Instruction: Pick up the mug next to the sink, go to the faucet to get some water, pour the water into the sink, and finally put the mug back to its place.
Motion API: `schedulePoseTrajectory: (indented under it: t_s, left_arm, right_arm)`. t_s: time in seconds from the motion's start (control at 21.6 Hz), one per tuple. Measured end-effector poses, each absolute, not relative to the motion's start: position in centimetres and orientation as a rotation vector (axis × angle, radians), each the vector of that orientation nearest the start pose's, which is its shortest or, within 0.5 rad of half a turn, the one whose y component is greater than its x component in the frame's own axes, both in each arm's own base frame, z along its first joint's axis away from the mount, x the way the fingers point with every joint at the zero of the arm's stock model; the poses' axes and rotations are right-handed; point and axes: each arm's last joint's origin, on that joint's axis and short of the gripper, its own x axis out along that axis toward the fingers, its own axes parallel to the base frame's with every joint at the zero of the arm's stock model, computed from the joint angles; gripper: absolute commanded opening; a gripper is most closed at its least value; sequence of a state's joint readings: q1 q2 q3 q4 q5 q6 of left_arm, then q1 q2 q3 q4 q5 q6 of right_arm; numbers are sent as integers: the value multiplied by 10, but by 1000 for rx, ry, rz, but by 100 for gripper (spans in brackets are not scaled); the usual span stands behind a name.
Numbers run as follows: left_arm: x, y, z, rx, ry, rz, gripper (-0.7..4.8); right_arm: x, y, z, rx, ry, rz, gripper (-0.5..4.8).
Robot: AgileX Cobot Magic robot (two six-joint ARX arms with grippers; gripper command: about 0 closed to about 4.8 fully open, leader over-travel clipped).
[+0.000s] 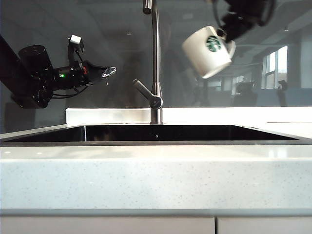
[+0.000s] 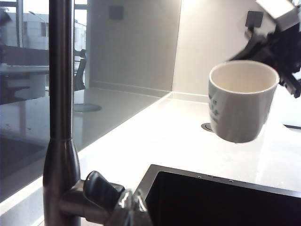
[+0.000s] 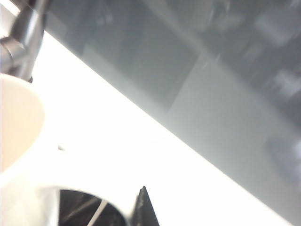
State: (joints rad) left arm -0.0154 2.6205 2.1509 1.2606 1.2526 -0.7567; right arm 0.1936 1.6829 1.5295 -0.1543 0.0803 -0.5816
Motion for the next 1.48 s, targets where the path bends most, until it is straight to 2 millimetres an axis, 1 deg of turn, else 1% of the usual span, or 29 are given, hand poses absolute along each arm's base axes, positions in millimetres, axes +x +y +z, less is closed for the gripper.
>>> schedulePoseTrajectory:
  t_s: [0.05, 0.09, 0.14, 0.19, 0.23, 0.28, 0.32, 0.46, 0.56, 0.6, 0.65, 0.69, 0.74, 0.83, 0.93, 0.97, 1.06, 1.16, 1.34, 1.48]
  left_arm:
    - [548, -36, 232, -147, -196, -1350, -4]
    - [548, -37, 232, -151, -200, -1345, -4]
    - [548, -37, 232, -154, -201, -1343, -4]
    - [548, -39, 233, -160, -207, -1338, -4]
    - [548, -40, 233, -163, -210, -1336, -4]
    - [548, -42, 233, -168, -214, -1333, -4]
    - [548, -44, 233, -169, -214, -1335, -4]
    - [548, -45, 233, -169, -214, -1337, -4]
    - [548, -44, 233, -179, -206, -1337, -4]
    - [548, -44, 233, -189, -199, -1339, -4]
    - [548, -44, 233, -189, -198, -1339, -4]
    - [548, -44, 233, -190, -197, -1339, -4]
    - [548, -44, 233, -190, -197, -1339, -4]
    - [548, -44, 233, -191, -197, -1339, -4]
    - [548, -44, 233, -191, -197, -1339, -4]
    - [548, -45, 233, -193, -198, -1338, -4]
    - [548, -47, 233, -197, -202, -1337, -4]
    - [548, -50, 233, -201, -205, -1337, -4]
    - [548, -49, 233, -202, -205, -1334, -4]
    - [548, -49, 233, -202, -205, -1334, -4]
  right_arm:
    - [383, 65, 353, -570, 280, 198, -6]
    - [377, 52, 345, -506, 301, 184, -6]
    - [372, 44, 340, -474, 308, 177, -6]
    - [364, 33, 334, -427, 297, 158, -6]
    - [359, 26, 328, -398, 279, 140, -6]
    - [352, 16, 318, -353, 256, 111, -6]
    - [348, 10, 310, -330, 242, 91, -6]
    - [335, -11, 267, -240, 176, 24, -6]
    - [329, -18, 253, -220, 159, 2, -6]
    - [323, -26, 243, -217, 125, -22, -6]
    - [319, -30, 239, -217, 103, -32, -6]
    - [312, -40, 231, -215, 79, -43, -6]
    - [309, -44, 228, -214, 76, -51, -6]
    - [303, -62, 215, -191, 98, -100, -6]
    - [302, -67, 209, -167, 105, -120, -5]
    - [301, -67, 201, -153, 105, -125, -5]
    - [301, -65, 188, -135, 100, -109, -5]
    - [300, -63, 180, -115, 100, -104, -5]
    - [297, -62, 175, -112, 75, -113, -5]
    - [293, -60, 168, -109, 93, -107, -5]
